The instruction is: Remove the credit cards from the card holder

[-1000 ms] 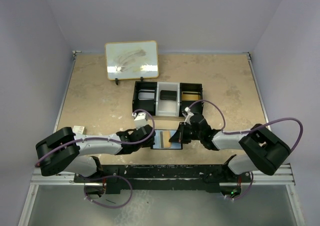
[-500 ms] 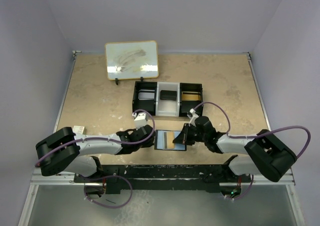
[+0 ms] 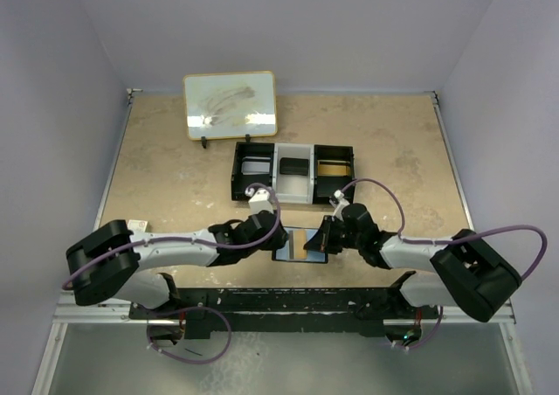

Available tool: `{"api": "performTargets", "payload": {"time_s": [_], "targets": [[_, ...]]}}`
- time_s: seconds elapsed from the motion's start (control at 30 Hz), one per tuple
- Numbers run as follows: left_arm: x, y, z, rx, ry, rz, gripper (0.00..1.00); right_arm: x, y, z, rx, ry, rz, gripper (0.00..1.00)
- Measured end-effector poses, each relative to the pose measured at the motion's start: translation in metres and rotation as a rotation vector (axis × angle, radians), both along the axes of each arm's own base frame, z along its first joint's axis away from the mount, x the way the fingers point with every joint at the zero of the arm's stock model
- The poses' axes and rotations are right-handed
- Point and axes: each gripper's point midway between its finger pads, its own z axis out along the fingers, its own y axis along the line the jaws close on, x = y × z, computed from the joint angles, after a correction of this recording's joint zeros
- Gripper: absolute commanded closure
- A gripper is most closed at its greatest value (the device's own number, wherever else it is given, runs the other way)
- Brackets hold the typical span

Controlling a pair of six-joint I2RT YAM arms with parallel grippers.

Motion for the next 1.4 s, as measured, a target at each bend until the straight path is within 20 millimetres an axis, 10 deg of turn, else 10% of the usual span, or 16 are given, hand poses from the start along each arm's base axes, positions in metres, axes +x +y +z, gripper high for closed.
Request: {"api": "performTargets", "payload": {"time_s": [0.2, 0.3, 0.77, 0.93, 1.4], "targets": [[0.009, -0.045, -0.001, -0.007, -0.008, -0.076, 0.90, 0.001, 0.001, 0.000, 0.009, 0.004, -0.007, 0.99], [0.004, -0.041, -0.030, 0.075, 0.029, -0.082, 0.94, 0.001, 0.001, -0.001, 0.011, 0.008, -0.014, 0.92], [-0.004, -0.033, -0.029, 0.145, 0.003, -0.060, 0.96, 0.007, 0.009, 0.000, 0.077, 0.052, -0.071, 0.83], [-0.004, -0.031, -0.029, 0.151, 0.004, -0.058, 0.97, 0.009, 0.008, 0.000, 0.080, 0.057, -0.086, 1.00], [-0.010, -0.015, -0.032, 0.184, 0.008, -0.050, 0.97, 0.012, -0.006, 0.006, 0.070, 0.031, -0.116, 1.00]]}}
